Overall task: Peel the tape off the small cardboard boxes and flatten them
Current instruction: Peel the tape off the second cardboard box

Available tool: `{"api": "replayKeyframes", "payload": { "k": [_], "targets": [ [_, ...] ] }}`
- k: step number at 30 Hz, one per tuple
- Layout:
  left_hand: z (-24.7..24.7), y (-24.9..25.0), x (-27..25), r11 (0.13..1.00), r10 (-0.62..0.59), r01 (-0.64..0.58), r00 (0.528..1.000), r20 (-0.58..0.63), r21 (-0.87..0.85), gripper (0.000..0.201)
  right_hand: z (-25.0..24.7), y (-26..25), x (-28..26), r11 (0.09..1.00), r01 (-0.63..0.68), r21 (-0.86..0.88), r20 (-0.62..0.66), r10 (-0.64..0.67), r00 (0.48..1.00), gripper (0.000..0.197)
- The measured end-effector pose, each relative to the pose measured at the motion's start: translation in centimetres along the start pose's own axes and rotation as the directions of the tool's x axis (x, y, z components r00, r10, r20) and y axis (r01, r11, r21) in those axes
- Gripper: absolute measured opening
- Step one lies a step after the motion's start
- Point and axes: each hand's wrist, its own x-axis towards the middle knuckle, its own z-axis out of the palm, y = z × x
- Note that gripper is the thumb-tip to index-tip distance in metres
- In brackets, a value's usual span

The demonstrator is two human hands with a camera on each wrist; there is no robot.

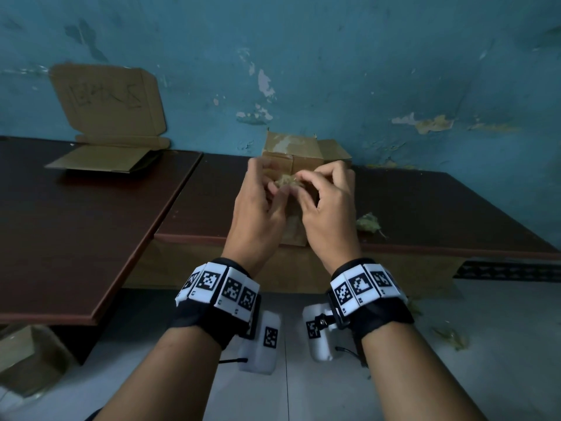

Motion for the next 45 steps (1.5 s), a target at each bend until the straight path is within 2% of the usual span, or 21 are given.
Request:
{"api": "replayKeyframes", "payload": {
  "k": [3,8,10,12,13,17,26,30,34,37,42,45],
  "targets": [
    [0.0,-0.6,0.3,0.993,0.028,-0.028,1.000,0.001,0.117,0.012,0.0,0.2,-0.2,1.000,-0.018,-0.001,0.055,0.018,0.998,0.013],
    [0.3,-1.0,0.4,0.986,0.003,0.002,0.999,-0.032,0.169,0.002,-0.4,0.0,-0.5,0.997,-0.075,0.032,0.129,0.070,0.989,0.010],
    [0.3,-1.1,0.4,0.983,0.005,0.002,0.999,-0.042,0.182,0.003,-0.5,-0.6,-0.7,0.994,-0.071,0.083,0.117,0.061,0.991,0.021],
    [0.2,-1.3,0.5,0.979,-0.002,0.014,0.998,-0.059,0.202,0.009,-0.7,-0.9,-0.7,0.975,-0.133,0.175,0.111,0.115,0.987,0.044],
    [0.1,-1.4,0.6,0.977,-0.016,0.029,0.998,-0.065,0.210,0.011,-0.8,-0.9,-0.6,0.966,-0.153,0.208,0.107,0.133,0.985,0.049],
    [0.2,-1.8,0.7,0.972,-0.048,0.059,0.998,-0.050,0.227,0.017,-0.6,-0.7,-0.4,0.989,-0.039,0.141,0.079,0.028,0.996,0.025],
    [0.2,-1.7,0.7,0.979,-0.073,0.079,0.997,-0.036,0.188,0.022,-0.3,-0.4,-0.6,0.993,-0.021,0.120,0.064,0.013,0.998,0.026],
    [0.4,-0.7,-0.1,0.991,-0.024,0.022,1.000,0.012,0.130,0.008,0.0,0.0,-0.5,0.993,-0.017,0.116,0.064,0.010,0.998,0.022],
    [0.7,-0.3,-0.6,0.986,0.053,-0.054,0.999,0.010,0.160,0.026,0.3,0.3,-0.5,0.993,-0.015,0.116,0.056,0.008,0.998,0.018],
    [0.7,-0.7,-0.3,0.986,0.064,-0.063,0.998,0.002,0.157,0.039,0.2,0.4,-0.5,0.994,-0.020,0.110,0.086,0.011,0.996,0.014],
    [0.5,-0.9,-0.1,0.967,0.076,-0.071,0.997,-0.014,0.244,0.019,0.0,0.4,-0.6,0.998,-0.012,0.065,0.111,0.004,0.994,0.013],
    [0.5,-1.5,0.0,0.968,0.063,-0.050,0.997,-0.045,0.247,0.010,-0.1,0.3,-0.7,0.995,-0.065,0.071,0.143,0.054,0.988,0.010]
  ]
}}
